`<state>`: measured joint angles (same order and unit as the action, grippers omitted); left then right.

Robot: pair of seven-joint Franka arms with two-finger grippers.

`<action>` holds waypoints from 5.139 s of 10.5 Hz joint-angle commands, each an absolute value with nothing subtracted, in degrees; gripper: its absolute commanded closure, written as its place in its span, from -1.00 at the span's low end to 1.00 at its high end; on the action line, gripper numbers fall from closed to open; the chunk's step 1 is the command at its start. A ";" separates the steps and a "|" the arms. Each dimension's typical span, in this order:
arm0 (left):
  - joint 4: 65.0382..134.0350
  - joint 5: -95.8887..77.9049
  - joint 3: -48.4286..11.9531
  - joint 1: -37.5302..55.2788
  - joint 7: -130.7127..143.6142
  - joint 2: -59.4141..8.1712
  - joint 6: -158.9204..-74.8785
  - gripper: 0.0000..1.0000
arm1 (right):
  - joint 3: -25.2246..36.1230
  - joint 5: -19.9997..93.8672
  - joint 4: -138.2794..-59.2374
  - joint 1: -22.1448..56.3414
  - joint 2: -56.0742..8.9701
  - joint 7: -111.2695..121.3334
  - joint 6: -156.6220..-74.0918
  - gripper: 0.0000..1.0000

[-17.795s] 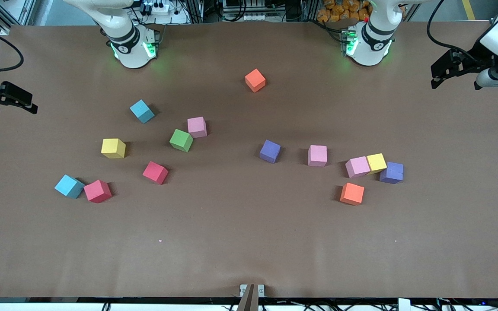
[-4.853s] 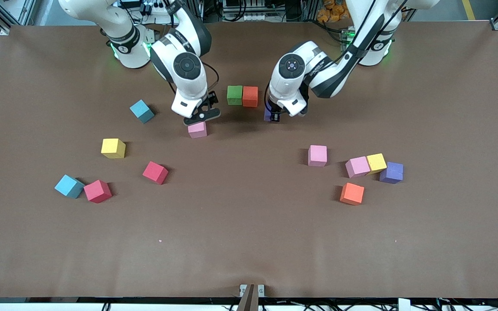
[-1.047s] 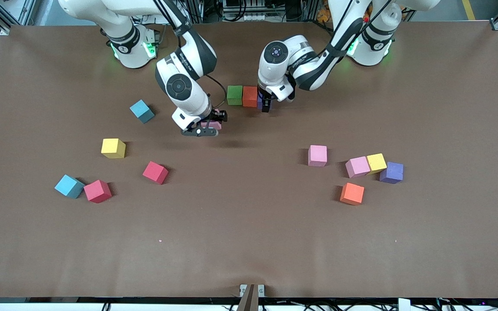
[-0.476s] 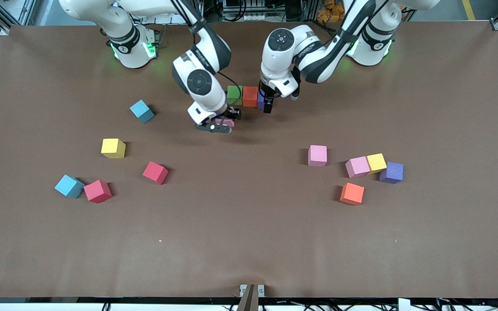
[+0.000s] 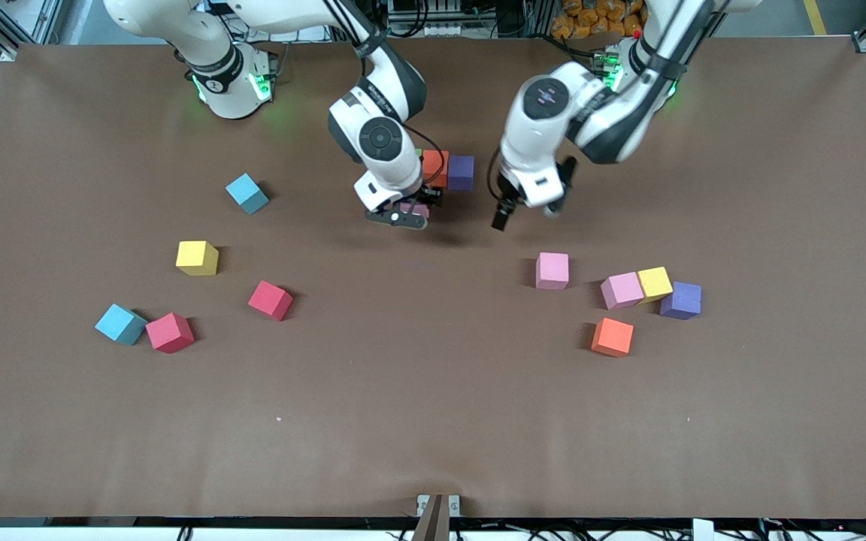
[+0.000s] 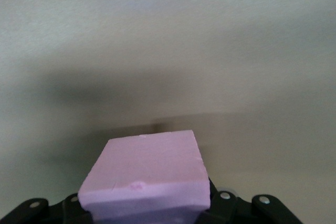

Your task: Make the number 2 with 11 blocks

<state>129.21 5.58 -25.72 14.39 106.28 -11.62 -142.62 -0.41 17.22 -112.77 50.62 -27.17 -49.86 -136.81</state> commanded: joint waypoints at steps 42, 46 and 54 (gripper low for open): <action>103.80 -7.12 0.97 47.19 45.08 -31.55 -127.88 0.23 | 12.30 6.24 -114.70 27.60 -25.75 -35.95 -142.22 -1.00; 103.89 -7.12 0.88 48.60 46.83 -31.82 -127.88 0.22 | 12.13 6.59 -116.88 25.23 -25.04 -29.72 -140.18 -1.00; 105.29 -7.03 -0.96 49.66 48.87 -31.73 -127.53 0.18 | 10.90 12.48 -117.25 25.58 -24.96 -28.56 -140.10 -1.00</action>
<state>105.23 -5.85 -0.52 49.37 48.20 -31.84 -128.22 11.38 11.30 -116.20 26.16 -26.56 -29.73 -140.06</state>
